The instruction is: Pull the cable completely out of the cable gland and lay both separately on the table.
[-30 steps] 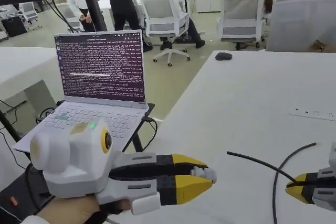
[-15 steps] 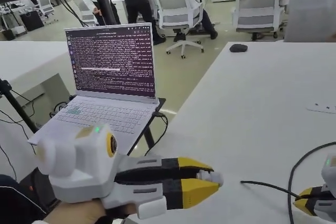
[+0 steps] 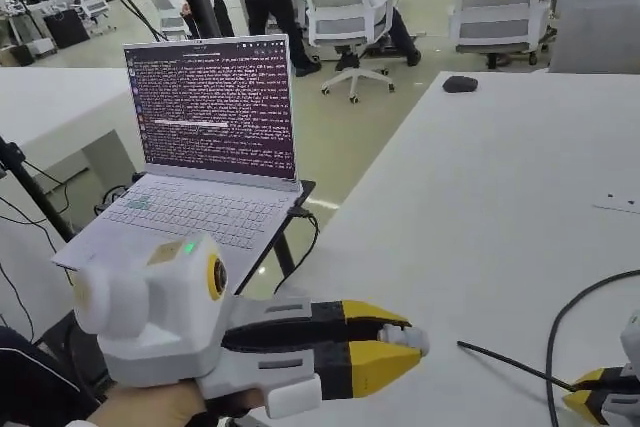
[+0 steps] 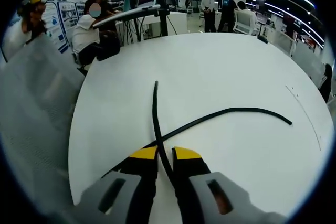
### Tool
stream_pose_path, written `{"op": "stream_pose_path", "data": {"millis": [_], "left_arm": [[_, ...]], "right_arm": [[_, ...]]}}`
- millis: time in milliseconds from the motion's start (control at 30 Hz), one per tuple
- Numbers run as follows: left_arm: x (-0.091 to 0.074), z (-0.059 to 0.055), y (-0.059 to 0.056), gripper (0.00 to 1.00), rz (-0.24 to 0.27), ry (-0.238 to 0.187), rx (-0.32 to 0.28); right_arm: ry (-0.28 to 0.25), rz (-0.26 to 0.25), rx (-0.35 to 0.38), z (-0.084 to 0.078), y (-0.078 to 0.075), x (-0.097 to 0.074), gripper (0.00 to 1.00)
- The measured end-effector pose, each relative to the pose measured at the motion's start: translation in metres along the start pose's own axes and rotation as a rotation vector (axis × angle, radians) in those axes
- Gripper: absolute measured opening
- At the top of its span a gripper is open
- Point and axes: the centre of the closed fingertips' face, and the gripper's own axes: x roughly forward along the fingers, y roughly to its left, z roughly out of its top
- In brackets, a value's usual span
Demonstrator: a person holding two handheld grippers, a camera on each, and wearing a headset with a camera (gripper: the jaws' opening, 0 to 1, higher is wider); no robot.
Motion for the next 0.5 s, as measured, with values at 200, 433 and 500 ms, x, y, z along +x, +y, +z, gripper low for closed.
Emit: {"op": "stream_pose_path", "data": {"millis": [200, 433, 500], "left_arm": [[0.005, 0.002, 0.002, 0.16, -0.005, -0.005, -0.006], [0.012, -0.003, 0.005, 0.16, -0.036, 0.018, -0.008], [0.015, -0.007, 0.01, 0.16, -0.039, 0.032, -0.013]], "right_arm": [[-0.046, 0.028, 0.025, 0.008, 0.007, -0.005, 0.21], [-0.102, 0.02, 0.037, 0.02, 0.017, -0.02, 0.29], [-0.121, 0.013, 0.048, 0.023, 0.021, -0.029, 0.32]]}}
